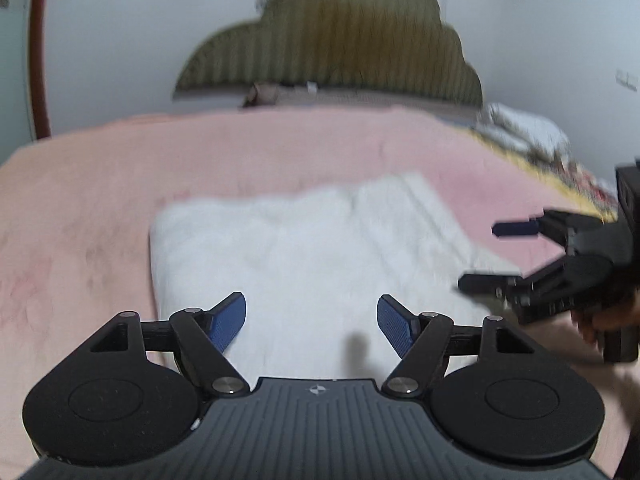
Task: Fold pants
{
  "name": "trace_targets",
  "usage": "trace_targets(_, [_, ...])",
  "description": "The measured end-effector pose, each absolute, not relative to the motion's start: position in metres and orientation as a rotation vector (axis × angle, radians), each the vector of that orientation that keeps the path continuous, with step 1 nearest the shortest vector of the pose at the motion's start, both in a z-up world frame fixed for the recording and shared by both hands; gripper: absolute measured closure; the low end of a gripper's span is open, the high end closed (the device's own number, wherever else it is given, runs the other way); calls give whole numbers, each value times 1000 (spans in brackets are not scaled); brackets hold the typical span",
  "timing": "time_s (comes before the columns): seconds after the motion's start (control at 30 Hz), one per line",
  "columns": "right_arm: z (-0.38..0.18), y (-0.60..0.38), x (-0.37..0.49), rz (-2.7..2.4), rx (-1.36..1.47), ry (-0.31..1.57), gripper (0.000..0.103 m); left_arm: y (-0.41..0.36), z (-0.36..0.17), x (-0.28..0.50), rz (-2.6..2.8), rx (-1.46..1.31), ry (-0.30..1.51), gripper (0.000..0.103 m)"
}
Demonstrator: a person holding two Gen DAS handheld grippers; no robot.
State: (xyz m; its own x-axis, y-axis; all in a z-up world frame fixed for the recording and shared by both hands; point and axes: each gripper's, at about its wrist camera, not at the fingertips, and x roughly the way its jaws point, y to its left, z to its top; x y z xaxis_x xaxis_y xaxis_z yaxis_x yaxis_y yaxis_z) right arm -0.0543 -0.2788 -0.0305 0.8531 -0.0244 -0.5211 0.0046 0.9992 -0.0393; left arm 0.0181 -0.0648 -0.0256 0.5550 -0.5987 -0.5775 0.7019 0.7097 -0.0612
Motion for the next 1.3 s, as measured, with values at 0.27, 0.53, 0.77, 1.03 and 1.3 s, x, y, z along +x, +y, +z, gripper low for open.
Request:
trace_targets(0.27, [-28, -306, -50, 20, 190, 554, 0, -38, -18, 35, -687, 162, 537, 25])
trace_targets(0.53, [-51, -347, -11, 68, 505, 625, 0, 11, -28, 101, -697, -196, 770, 25])
trace_targets(0.77, [-54, -337, 13, 231, 485, 630, 0, 8, -57, 128, -749, -350, 865, 23])
trace_targets(1.03, [-56, -331, 14, 308, 316, 617, 0, 1, -56, 134, -786, -327, 847, 24])
trace_targets(1.3, [-47, -333, 7, 230, 380, 578, 58, 0, -51, 116, -755, -229, 737, 79])
